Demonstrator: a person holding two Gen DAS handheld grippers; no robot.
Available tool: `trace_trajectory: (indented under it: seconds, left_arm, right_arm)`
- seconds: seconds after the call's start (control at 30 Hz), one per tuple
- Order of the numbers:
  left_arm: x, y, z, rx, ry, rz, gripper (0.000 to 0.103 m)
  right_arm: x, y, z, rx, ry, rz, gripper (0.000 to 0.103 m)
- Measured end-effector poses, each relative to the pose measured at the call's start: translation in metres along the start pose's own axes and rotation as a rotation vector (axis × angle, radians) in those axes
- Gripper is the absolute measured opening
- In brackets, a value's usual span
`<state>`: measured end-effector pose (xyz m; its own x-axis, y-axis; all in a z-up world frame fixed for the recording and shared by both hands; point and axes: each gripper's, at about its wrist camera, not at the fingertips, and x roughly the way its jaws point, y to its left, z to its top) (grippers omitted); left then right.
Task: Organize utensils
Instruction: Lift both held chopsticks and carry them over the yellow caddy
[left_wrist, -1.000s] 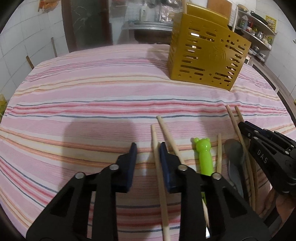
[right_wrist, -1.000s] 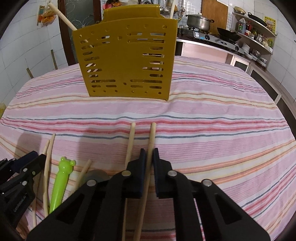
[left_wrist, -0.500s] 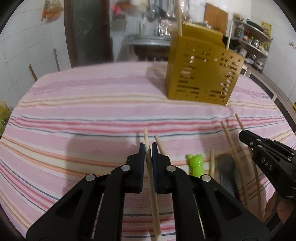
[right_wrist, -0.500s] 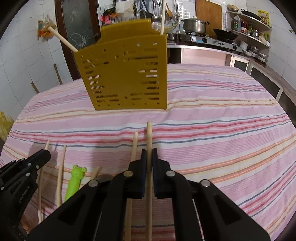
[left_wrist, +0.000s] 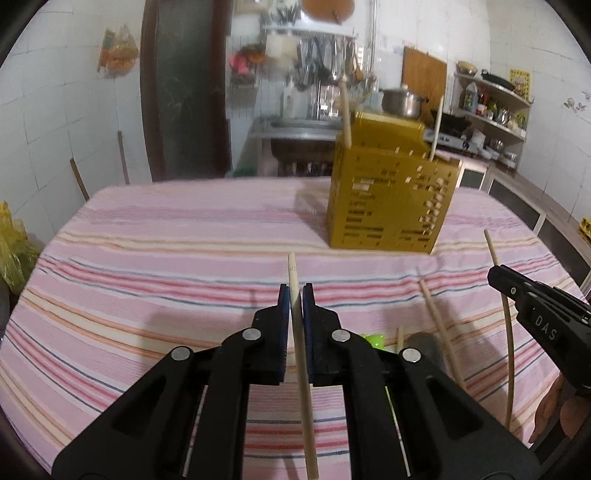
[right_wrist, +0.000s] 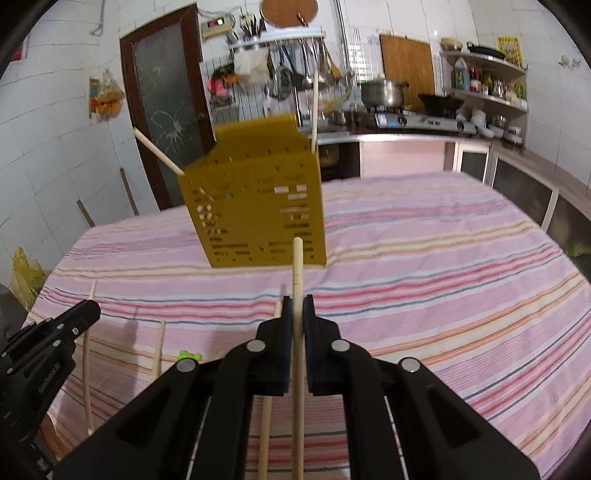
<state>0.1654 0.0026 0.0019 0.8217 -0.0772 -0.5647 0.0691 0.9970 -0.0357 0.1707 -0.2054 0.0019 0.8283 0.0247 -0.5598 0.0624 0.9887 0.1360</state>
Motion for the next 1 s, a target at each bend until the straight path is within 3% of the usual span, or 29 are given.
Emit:
trace_trajectory:
  seconds: [0.33,1.0]
  left_arm:
    - [-0.048,-0.002,0.003,0.034,-0.148,0.003,0.006]
    - [-0.077,0.009,0.008,0.002,-0.218,-0.025,0.006]
  right_arm:
    - [-0.032,-0.009,0.006,0.023,-0.074,0.033,0.006]
    - [-0.064,-0.013,0.005,0.004,-0.155,0.078,0.006]
